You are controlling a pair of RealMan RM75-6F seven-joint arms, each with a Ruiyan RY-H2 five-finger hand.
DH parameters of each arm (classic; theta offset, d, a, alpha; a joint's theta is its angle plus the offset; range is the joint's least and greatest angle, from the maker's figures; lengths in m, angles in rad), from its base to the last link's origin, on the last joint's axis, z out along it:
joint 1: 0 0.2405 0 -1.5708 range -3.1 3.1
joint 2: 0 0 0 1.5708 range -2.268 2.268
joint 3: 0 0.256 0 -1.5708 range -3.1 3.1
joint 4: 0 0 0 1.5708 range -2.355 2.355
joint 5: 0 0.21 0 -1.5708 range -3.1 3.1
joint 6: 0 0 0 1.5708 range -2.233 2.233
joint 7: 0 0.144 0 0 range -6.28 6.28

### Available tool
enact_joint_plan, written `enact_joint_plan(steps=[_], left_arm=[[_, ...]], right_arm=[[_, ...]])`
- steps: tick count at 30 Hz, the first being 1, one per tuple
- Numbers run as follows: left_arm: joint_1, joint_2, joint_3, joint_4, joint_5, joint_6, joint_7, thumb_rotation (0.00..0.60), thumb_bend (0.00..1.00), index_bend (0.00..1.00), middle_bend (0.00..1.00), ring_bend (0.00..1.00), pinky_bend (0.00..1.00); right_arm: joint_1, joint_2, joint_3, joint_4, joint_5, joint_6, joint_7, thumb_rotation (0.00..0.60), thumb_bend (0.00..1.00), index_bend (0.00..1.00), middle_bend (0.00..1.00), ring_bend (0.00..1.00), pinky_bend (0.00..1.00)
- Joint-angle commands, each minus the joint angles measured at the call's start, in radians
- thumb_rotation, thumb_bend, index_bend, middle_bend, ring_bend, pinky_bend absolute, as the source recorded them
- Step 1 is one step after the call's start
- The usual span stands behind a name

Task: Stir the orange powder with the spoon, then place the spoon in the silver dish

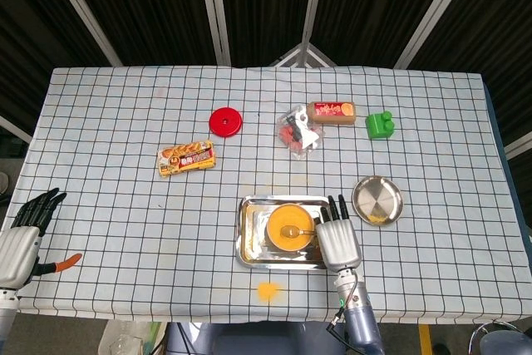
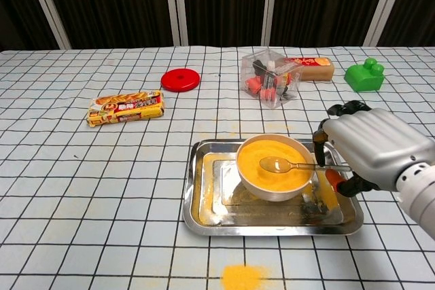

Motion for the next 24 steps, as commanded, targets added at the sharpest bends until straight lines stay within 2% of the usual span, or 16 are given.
enact_joint_plan(steps=[1,7,14,19,24], left_arm=[[0.0,0.0,0.0,0.0,0.0,0.0,0.0,0.6,0.0,0.0,0.0,0.0,0.0],[0.0,0.0,0.0,0.0,0.0,0.0,0.0,0.6,0.0,0.0,0.0,0.0,0.0],[0.0,0.0,0.0,0.0,0.0,0.0,-0.001,0.6,0.0,0.0,0.0,0.0,0.0],[0.0,0.0,0.0,0.0,0.0,0.0,-0.001,0.6,0.0,0.0,0.0,0.0,0.0],[0.0,0.0,0.0,0.0,0.0,0.0,-0.001,0.6,0.0,0.0,0.0,0.0,0.0]], right_arm=[[0.0,0.0,0.0,-0.001,-0.002,0.001,0.001,0.6,0.51,0.5,0.28,0.09,0.0],[-0.001,0.001,-0.001,-0.001,-0.008,0.001,0.002,0.6,0.51,0.5,0.31,0.13,0.01],[-0.002,0.003,-0.002,0.004,-0.017,0.003,0.003,0.6,0.51,0.53,0.45,0.32,0.08],[-0.002,0.003,-0.004,0.006,-0.022,0.001,0.005,0.6,0.51,0.55,0.49,0.37,0.12],[-0.002,0.005,-0.004,0.006,-0.029,0.002,0.006,0.6,0.51,0.57,0.52,0.41,0.25]])
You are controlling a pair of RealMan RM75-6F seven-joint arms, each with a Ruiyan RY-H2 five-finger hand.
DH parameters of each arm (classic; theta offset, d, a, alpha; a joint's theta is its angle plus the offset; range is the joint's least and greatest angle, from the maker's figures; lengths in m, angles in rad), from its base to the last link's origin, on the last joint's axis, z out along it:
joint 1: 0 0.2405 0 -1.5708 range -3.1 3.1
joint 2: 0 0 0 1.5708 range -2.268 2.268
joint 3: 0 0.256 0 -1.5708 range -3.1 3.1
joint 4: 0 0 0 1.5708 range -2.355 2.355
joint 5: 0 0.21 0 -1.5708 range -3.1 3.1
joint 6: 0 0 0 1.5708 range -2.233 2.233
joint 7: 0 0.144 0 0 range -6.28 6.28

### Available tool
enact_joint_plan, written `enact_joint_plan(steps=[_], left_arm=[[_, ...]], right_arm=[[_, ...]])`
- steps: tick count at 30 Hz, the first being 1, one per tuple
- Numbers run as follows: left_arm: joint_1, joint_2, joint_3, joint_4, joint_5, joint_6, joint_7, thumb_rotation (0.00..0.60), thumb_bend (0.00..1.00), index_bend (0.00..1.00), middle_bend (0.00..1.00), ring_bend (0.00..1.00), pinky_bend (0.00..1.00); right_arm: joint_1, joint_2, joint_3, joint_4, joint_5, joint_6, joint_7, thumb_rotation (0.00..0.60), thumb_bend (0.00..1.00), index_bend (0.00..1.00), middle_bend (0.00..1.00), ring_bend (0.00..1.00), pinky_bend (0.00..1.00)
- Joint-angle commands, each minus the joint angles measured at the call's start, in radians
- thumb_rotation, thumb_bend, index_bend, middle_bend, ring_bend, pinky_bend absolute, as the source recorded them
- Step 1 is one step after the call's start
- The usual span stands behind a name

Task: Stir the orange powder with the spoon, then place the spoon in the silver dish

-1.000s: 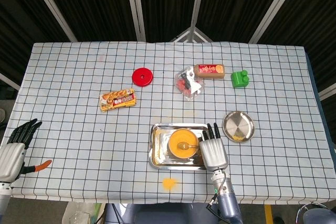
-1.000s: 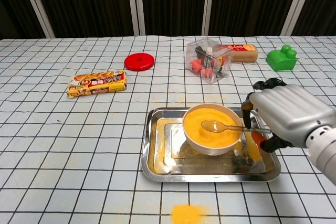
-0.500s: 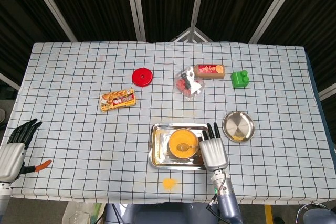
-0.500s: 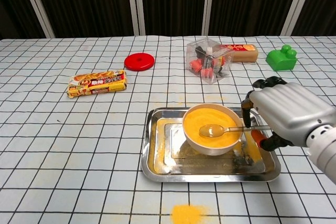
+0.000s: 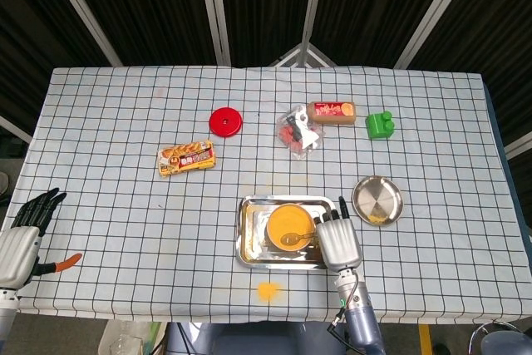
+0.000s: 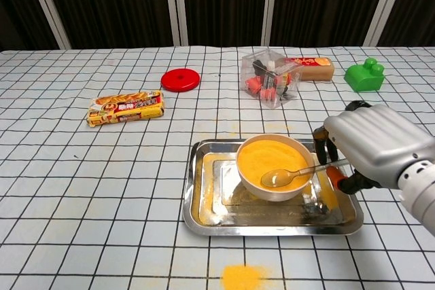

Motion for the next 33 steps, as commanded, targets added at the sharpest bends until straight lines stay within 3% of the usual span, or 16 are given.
enact_joint_plan(steps=[1,33], left_arm=[[0.0,0.0,0.0,0.0,0.0,0.0,0.001,0.6,0.0,0.0,0.0,0.0,0.0],[0.0,0.001,-0.001,-0.001,0.0,0.002,-0.005,0.6,0.0,0.0,0.0,0.0,0.0]], right_arm=[[0.0,0.002,-0.001,0.001,-0.007,0.0,0.003,0.6,0.51,0.57,0.52,0.41,0.26],[0.007,0.005,0.017,0.018,-0.097,0.016,0.005,0.6,0.51,0.58,0.56,0.44,0.33]])
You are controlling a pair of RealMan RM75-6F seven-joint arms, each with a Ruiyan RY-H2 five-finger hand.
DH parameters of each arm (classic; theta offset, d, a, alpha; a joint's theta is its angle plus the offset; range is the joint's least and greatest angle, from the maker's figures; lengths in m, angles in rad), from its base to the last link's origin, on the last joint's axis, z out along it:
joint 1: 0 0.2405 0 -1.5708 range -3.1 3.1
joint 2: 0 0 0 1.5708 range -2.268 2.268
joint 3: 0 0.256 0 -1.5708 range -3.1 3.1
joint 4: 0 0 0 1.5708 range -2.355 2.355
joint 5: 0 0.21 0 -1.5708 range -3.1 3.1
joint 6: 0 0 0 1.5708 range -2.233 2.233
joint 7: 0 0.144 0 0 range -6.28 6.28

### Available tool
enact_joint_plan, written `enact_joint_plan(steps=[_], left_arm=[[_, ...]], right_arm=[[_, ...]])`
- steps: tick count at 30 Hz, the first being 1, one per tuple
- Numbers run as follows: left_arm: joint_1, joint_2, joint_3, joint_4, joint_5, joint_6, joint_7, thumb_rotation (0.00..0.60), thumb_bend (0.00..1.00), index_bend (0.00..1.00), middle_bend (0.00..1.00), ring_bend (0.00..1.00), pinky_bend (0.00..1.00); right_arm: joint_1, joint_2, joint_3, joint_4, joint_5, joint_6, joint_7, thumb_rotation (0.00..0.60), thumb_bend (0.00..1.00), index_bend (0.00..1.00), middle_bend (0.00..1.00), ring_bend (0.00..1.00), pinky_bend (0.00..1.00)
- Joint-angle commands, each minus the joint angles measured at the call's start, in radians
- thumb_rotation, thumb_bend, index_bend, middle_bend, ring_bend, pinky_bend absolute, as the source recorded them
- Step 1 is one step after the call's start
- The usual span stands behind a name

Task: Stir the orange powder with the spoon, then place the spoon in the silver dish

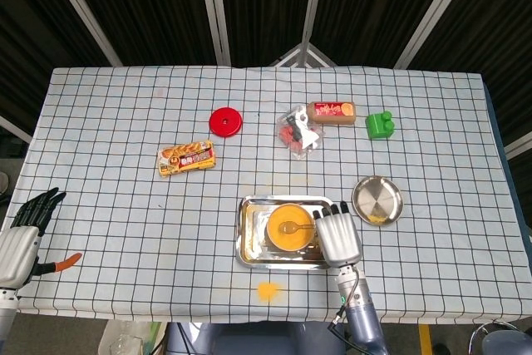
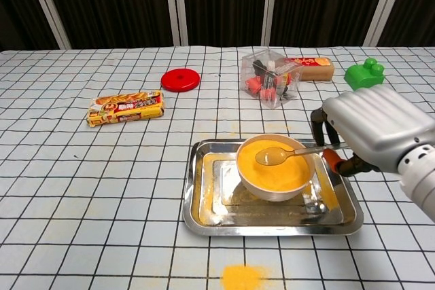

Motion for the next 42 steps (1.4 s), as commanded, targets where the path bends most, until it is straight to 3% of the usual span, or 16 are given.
enact_joint_plan(steps=[1,14,27,42], left_arm=[[0.0,0.0,0.0,0.0,0.0,0.0,0.0,0.6,0.0,0.0,0.0,0.0,0.0],[0.0,0.0,0.0,0.0,0.002,0.0,-0.004,0.6,0.0,0.0,0.0,0.0,0.0],[-0.001,0.0,-0.001,-0.001,0.0,0.0,-0.003,0.6,0.0,0.0,0.0,0.0,0.0],[0.001,-0.001,0.0,0.0,0.002,0.003,-0.003,0.6,0.0,0.0,0.0,0.0,0.0]], right_arm=[[0.003,-0.002,0.003,-0.001,-0.014,0.004,-0.004,0.6,0.51,0.58,0.56,0.44,0.33],[0.027,0.002,-0.008,0.109,-0.156,0.024,-0.025,0.6,0.51,0.58,0.56,0.44,0.33],[0.053,0.023,-0.069,0.25,-0.303,-0.006,-0.156,0.6,0.51,0.58,0.56,0.44,0.33],[0.057,0.031,-0.053,0.317,-0.381,-0.013,-0.175,0.6,0.51,0.58,0.56,0.44,0.33]])
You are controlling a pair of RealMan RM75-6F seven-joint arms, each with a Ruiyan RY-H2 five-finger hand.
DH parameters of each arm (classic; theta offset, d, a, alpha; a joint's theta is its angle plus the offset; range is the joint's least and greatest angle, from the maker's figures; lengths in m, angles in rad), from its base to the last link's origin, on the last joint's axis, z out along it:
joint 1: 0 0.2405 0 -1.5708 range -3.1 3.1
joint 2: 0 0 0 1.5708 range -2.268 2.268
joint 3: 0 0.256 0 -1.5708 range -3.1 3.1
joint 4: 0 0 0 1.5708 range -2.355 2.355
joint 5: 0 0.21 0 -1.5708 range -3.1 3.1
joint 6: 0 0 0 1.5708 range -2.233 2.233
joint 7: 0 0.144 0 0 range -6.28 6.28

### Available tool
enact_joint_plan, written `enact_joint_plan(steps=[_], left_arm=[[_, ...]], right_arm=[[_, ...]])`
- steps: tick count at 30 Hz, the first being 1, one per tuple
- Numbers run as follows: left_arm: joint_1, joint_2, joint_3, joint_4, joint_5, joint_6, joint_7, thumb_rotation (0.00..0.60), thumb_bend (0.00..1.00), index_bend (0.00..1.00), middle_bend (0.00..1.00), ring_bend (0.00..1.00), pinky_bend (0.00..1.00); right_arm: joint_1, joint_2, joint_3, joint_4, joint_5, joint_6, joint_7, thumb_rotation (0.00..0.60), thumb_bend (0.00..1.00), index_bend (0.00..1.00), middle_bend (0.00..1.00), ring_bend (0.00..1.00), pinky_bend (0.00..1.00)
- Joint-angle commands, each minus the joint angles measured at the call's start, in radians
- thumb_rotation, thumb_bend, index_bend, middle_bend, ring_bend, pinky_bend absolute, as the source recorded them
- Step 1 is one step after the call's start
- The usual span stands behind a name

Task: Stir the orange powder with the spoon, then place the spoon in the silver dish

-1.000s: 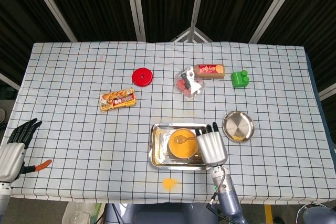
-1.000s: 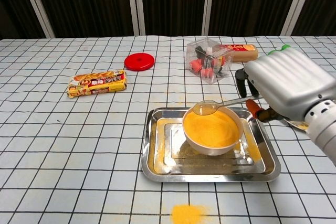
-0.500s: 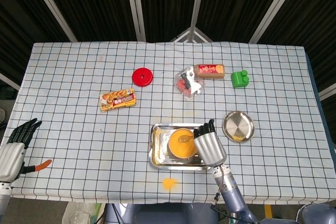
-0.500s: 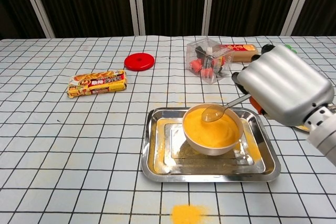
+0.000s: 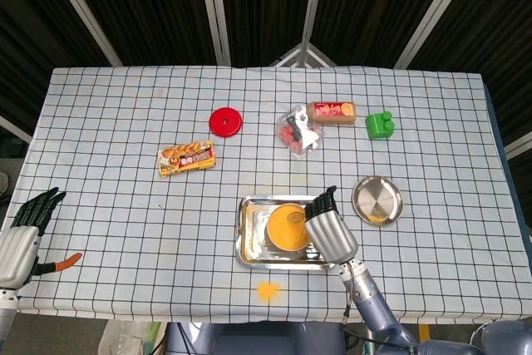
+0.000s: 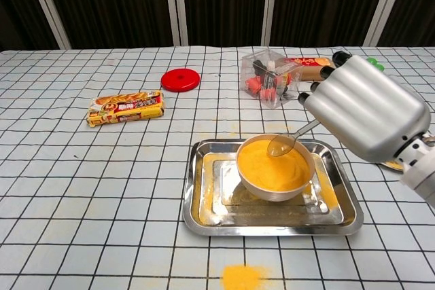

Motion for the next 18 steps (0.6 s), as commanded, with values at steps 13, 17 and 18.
enact_joint_plan(steps=[13,17,18], left_arm=[[0.0,0.0,0.0,0.0,-0.001,-0.001,0.0,0.6,0.0,0.0,0.0,0.0,0.0],[-0.001,0.0,0.0,0.0,-0.002,-0.002,0.002,0.6,0.0,0.0,0.0,0.0,0.0],[0.0,0.0,0.0,0.0,-0.002,-0.002,0.003,0.6,0.0,0.0,0.0,0.0,0.0]], right_arm=[[-0.001,-0.018,0.021,0.089,-0.053,0.001,0.025,0.6,0.51,0.58,0.56,0.44,0.34],[-0.004,-0.027,0.019,0.11,-0.065,0.001,0.033,0.6,0.51,0.58,0.56,0.44,0.34],[-0.005,-0.029,0.018,0.115,-0.067,0.0,0.036,0.6,0.51,0.58,0.56,0.44,0.34]])
